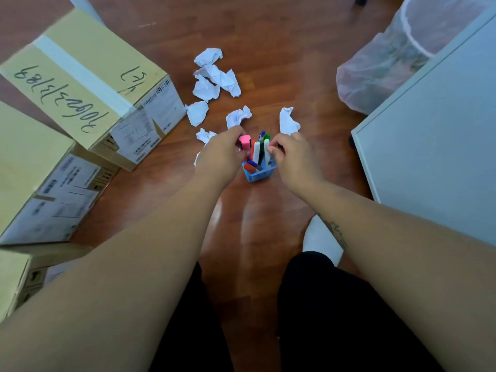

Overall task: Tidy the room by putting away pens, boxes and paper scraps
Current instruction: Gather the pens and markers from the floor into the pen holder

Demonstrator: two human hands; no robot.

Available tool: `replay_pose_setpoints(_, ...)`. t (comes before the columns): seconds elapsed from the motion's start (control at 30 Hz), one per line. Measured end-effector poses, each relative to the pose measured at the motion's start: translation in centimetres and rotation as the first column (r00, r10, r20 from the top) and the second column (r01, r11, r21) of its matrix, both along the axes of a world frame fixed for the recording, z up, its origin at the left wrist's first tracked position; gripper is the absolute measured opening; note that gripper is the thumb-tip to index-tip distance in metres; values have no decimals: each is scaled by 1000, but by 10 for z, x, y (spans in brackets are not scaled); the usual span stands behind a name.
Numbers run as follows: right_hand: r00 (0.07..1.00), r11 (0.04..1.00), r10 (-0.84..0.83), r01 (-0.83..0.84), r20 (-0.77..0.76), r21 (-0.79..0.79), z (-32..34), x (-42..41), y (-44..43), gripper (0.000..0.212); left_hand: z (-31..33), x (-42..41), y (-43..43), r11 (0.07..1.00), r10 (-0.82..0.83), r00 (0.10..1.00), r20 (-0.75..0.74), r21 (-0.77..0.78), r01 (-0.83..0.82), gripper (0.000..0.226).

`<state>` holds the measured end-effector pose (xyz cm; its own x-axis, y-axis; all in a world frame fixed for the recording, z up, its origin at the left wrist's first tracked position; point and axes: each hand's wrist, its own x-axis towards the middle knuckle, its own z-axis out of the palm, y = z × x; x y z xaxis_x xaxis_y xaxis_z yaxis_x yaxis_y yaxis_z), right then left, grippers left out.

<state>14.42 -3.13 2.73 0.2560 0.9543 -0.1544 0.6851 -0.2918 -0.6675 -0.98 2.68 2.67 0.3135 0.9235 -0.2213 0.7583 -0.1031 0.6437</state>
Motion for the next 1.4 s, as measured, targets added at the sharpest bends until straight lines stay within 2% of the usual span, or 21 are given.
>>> replay_pose_setpoints(0.27, 999, 989, 46, -43, 14, -144, -11, 5, 19, 16, -8, 3, 18, 1000, -22, 999, -32, 3, 22, 18)
replay_pose_setpoints(0.4, 999, 989, 32, -28, 23, -143, -17, 7, 21, 11, -14, 2, 18, 995, -100, 992, -73, -15, 99, 19)
replay_pose_setpoints(0.6, 993, 980, 87, -72, 74, -188, -23, 13, 14, 20, -16, 8, 17, 997, -75, 997, -26, -19, 75, 18)
replay_pose_setpoints(0.87, 995, 967, 65, -43, 80, -252, -36, 24, 16, 27, -30, 3, 14, 988, -48, 998, -31, -146, 43, 20)
replay_pose_setpoints(0.97, 995, 962, 72, -52, 64, -267, -44, 27, 17, 31, -28, 4, 12, 984, -51, 998, 42, -166, 58, 27)
replay_pose_setpoints(1.1, 989, 959, 148, -140, 17, -247, -52, 26, 18, 41, -27, 7, 9, 988, 3, 996, 95, -156, 11, 30)
replay_pose_setpoints(1.27, 985, 964, 168, -172, -35, -204, -61, 26, 18, 41, -32, 6, 10, 995, 29, 991, 127, -101, -16, 11)
replay_pose_setpoints(1.4, 984, 966, 176, -179, -30, -184, -65, 26, 20, 41, -35, 3, 15, 996, 83, 983, 161, -39, -78, 17)
